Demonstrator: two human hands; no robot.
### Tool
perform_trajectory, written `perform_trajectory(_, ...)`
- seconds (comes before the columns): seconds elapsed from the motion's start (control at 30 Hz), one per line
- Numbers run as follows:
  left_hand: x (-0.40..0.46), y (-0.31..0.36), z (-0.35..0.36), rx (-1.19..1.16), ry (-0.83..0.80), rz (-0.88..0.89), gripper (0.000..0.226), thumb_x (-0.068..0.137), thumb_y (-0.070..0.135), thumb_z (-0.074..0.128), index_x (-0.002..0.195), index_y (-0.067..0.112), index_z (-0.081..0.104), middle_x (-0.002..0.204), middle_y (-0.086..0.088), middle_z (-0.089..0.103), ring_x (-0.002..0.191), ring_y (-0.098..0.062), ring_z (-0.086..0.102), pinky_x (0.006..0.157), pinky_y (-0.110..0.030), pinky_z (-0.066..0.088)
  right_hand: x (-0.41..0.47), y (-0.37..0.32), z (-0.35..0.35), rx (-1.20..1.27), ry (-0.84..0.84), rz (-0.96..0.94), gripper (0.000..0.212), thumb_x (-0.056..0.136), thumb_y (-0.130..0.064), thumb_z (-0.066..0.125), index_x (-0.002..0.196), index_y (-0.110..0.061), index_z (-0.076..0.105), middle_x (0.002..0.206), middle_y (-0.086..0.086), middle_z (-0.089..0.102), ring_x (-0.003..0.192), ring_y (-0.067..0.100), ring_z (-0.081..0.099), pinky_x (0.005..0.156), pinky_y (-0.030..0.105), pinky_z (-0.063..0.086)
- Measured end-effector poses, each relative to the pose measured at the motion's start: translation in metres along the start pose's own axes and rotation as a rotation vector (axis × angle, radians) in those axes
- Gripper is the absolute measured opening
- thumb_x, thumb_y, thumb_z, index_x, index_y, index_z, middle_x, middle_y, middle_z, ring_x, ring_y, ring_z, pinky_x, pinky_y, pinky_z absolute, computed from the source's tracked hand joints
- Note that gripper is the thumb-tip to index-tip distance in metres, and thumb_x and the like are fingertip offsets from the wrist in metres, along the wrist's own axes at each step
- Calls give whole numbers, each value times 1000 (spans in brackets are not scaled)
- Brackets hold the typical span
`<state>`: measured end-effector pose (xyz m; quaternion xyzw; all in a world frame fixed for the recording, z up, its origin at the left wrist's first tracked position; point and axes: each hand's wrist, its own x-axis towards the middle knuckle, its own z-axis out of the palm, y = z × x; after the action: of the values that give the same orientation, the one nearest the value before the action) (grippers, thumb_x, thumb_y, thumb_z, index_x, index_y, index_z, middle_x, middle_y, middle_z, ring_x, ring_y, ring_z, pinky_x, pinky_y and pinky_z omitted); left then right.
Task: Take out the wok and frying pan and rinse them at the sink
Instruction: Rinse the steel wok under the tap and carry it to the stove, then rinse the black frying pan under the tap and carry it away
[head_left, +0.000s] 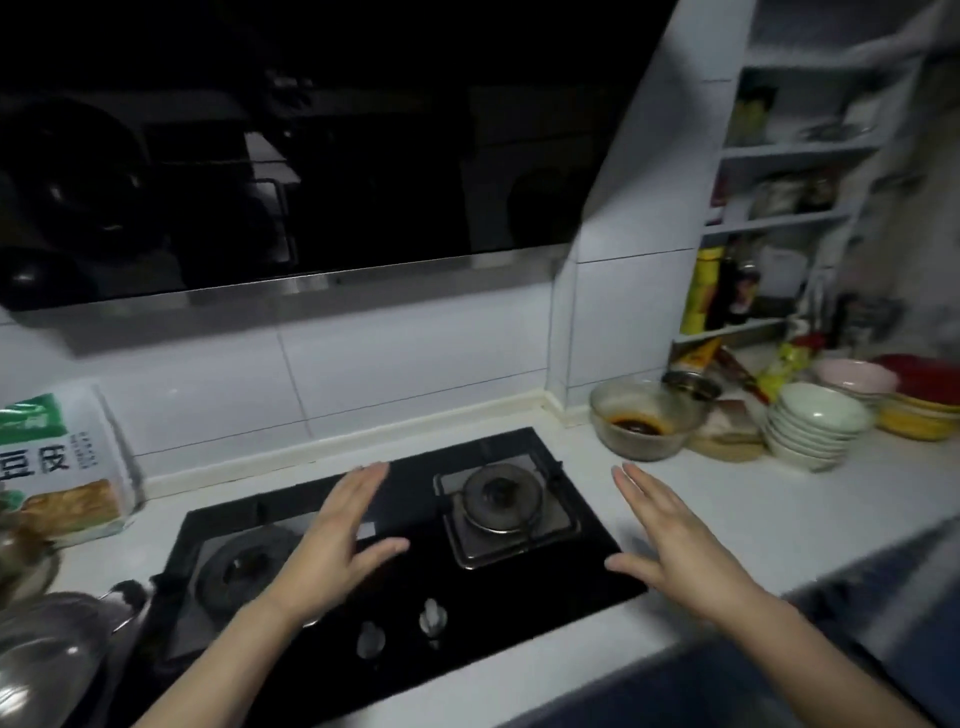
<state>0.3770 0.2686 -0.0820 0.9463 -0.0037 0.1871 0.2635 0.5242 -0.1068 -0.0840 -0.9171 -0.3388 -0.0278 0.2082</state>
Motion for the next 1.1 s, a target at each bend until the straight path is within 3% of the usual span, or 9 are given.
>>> perform_trajectory(0.13, 51, 53, 44, -34, -76, 164, 92, 73, 82, 45, 147, 34, 20, 153, 19, 16, 143, 5, 3, 116, -19, 8, -50, 48, -37, -21, 68, 161, 100, 83, -55, 66, 154, -33, -1, 162, -13, -4, 150, 11, 4, 122, 29, 13)
perform_trajectory(0.33, 133, 143, 123, -84, -248, 462, 90, 78, 77, 48, 150, 31, 18, 157, 12, 16, 145, -2, 3, 119, -33, 12, -130, 110, -90, -66, 192, 416, 102, 82, -58, 63, 154, -33, -4, 160, -14, -8, 150, 10, 1, 123, 34, 13)
perform_trajectory(0.57, 192, 273, 232, -150, -399, 757, 90, 80, 75, 48, 151, 29, 17, 158, 10, 15, 145, -4, 5, 119, -35, 12, -250, 160, -137, -153, 312, 713, 101, 83, -61, 59, 154, -32, -6, 161, -12, -9, 149, 11, -1, 123, 34, 12)
perform_trajectory(0.8, 183, 432, 339, -276, -560, 955, 93, 74, 82, 41, 149, 36, 12, 155, 18, 9, 141, 4, -3, 112, -15, 2, -394, 206, -179, -197, 414, 994, 98, 80, -64, 56, 148, -39, -10, 159, -16, -8, 150, 11, 2, 122, 36, 17)
perform_trajectory(1.1, 144, 648, 462, -427, -685, 1085, 91, 71, 86, 40, 146, 42, 12, 155, 21, 10, 143, 6, -3, 117, -28, 10, -559, 288, -258, -246, 484, 1190, 98, 84, -59, 60, 154, -30, -2, 162, -12, -5, 150, 10, 2, 122, 32, 16)
